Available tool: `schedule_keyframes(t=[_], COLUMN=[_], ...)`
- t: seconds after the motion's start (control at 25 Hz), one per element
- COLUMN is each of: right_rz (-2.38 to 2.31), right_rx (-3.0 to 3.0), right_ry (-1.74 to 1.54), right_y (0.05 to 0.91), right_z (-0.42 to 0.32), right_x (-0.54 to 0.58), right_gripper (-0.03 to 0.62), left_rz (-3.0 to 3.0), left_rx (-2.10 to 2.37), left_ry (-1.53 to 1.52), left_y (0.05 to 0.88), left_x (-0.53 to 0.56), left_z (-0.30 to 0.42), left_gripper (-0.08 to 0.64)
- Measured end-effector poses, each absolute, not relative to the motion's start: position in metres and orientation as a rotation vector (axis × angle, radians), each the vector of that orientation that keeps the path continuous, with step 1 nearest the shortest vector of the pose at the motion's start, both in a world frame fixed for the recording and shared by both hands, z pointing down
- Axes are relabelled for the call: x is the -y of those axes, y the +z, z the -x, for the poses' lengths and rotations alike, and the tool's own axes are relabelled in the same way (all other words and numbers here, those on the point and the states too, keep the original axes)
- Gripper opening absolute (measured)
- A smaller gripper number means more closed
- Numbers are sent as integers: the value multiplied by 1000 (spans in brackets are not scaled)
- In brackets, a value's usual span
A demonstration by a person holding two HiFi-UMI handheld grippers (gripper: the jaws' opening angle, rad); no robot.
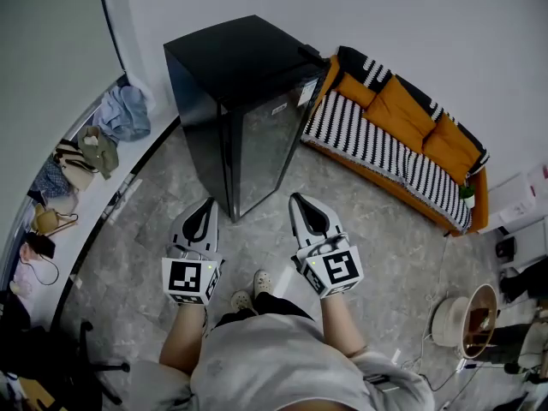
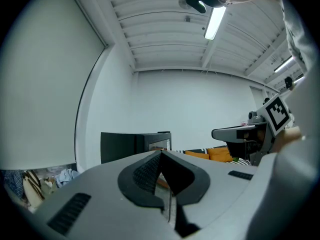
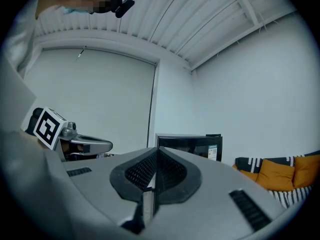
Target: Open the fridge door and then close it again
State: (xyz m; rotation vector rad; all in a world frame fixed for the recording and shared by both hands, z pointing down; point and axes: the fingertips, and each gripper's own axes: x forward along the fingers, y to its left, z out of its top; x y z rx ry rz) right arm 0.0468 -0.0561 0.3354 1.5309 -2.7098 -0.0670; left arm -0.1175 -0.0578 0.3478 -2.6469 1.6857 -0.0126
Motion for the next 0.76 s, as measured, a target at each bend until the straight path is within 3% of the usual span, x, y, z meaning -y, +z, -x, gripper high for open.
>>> schedule_keyframes(t=[0.76], right_rz=[-1531], right_rx=[2713], right_ry=[-94], right_y=[329], right_z=[-46], right_x=[38], right_gripper=[17], left_rz=[2652], left_rx=[-1674], left_ry=[-4], left_y=[346], left_x=[44], left_z=[117], left_gripper=[14])
